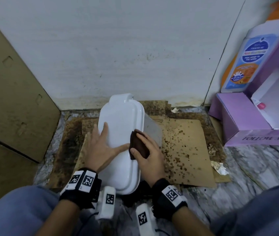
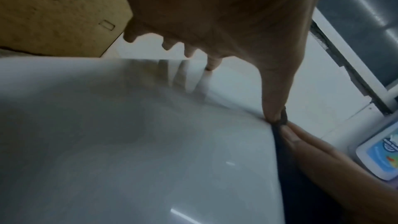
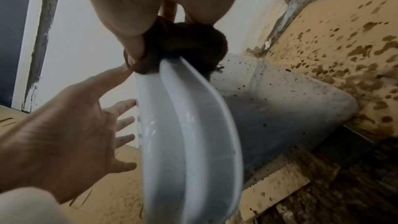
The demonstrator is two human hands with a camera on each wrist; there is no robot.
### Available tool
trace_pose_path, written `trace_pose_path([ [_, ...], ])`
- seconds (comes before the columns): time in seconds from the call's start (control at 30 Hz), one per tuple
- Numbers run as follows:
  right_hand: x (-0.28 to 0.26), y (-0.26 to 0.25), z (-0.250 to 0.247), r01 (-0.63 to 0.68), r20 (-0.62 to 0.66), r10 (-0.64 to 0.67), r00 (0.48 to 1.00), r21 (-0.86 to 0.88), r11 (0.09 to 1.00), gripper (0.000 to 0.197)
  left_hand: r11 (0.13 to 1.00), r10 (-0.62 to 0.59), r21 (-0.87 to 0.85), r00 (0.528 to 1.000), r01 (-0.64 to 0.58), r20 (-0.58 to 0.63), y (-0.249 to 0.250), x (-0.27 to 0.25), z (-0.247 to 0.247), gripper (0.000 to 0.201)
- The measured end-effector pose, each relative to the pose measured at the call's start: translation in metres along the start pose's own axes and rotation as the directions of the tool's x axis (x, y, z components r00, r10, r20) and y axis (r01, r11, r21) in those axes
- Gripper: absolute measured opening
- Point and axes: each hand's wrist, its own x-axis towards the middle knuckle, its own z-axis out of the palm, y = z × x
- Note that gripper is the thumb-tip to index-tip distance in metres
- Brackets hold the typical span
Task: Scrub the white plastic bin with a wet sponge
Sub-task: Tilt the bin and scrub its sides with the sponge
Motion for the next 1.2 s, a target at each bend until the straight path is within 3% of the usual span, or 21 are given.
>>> trace_pose_path([
  [0.1, 0.008, 0.002, 0.001, 0.002, 0.014, -0.002, 1.0, -0.001, 1.0, 0.051, 0.999, 0.007, -0.031, 0.998, -0.009, -0.07, -0.001, 0.002, -0.002, 0.127],
  [0.27, 0.02, 0.004, 0.006, 0.004, 0.071, -0.009, 0.997, 0.066, 0.998, 0.045, 0.994, 0.05, -0.095, 0.998, -0.054, -0.048, -0.008, 0.011, 0.006, 0.103],
  [0.43, 0.031, 0.017, -0.001, -0.154, -0.049, 0.167, 0.985, 0.2, 0.968, 0.037, 0.959, 0.034, -0.282, 0.999, -0.036, -0.012, -0.003, 0.024, 0.006, 0.079],
  [0.6, 0.031, 0.047, 0.007, -0.291, -0.16, 0.341, 0.926, 0.27, 0.918, 0.034, 0.962, 0.055, -0.27, 0.998, -0.046, 0.024, -0.007, 0.045, 0.007, 0.081],
  [0.73, 0.022, 0.048, 0.03, -0.296, -0.143, 0.349, 0.926, 0.299, 0.907, 0.024, 0.954, 0.041, -0.297, 0.999, -0.032, 0.023, -0.01, 0.061, 0.006, 0.09],
  [0.9, 0.02, 0.041, 0.067, -0.262, 0.011, 0.264, 0.965, 0.16, 0.952, 0.039, 0.949, 0.015, -0.314, 0.998, -0.034, -0.064, -0.018, 0.071, 0.005, 0.089],
  [1.03, 0.024, 0.054, 0.082, -0.182, 0.113, 0.177, 0.978, 0.033, 0.983, 0.043, 0.922, 0.035, -0.375, 0.986, -0.095, -0.162, -0.026, 0.074, 0.01, 0.061],
  [1.2, 0.036, 0.094, 0.069, -0.313, 0.161, 0.332, 0.929, -0.133, 0.94, 0.048, 0.916, 0.013, -0.39, 0.978, -0.094, -0.206, -0.028, 0.081, 0.014, 0.047],
])
